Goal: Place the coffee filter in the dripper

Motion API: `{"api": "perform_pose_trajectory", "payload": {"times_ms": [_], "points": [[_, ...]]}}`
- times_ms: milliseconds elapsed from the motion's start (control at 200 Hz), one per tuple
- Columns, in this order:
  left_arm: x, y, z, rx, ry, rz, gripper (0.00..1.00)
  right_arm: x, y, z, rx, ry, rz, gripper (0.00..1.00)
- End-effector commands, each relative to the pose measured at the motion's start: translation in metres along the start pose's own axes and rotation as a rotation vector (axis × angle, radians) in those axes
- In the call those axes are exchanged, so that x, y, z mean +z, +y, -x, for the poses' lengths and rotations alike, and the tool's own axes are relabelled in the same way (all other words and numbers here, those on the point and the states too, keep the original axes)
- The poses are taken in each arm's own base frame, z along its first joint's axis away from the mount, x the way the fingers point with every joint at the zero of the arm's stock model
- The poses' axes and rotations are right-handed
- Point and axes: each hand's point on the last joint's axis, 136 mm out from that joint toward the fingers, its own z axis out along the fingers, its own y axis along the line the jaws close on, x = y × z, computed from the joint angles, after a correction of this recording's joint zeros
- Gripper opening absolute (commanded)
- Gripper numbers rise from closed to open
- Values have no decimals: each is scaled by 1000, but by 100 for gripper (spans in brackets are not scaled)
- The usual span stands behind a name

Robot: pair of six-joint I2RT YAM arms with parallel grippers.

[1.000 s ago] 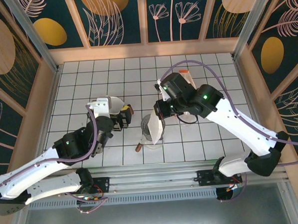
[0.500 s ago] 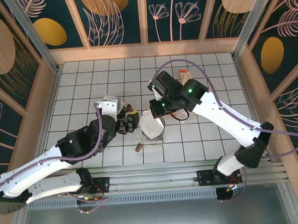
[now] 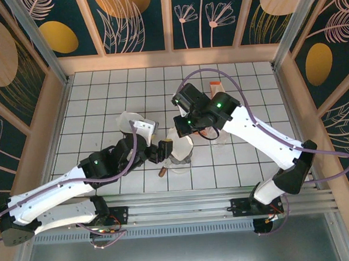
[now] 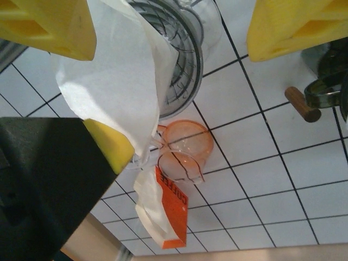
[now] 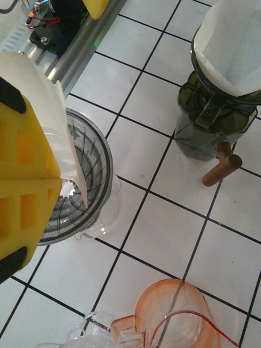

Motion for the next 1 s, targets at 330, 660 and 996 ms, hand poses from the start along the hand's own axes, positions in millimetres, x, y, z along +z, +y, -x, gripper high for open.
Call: {"api": "perform_pose_trajectory", "payload": {"times_ms": [330, 660, 996], "points": [[10, -9, -27, -94, 129, -146, 68, 15, -2, 0, -39, -12, -32, 0], [16, 1, -37, -129, 167, -125, 64, 1, -3, 9, -22, -114, -10, 48], [19, 6, -39, -137, 180, -107, 67, -2, -11, -10, 30, -184, 43, 67]]}}
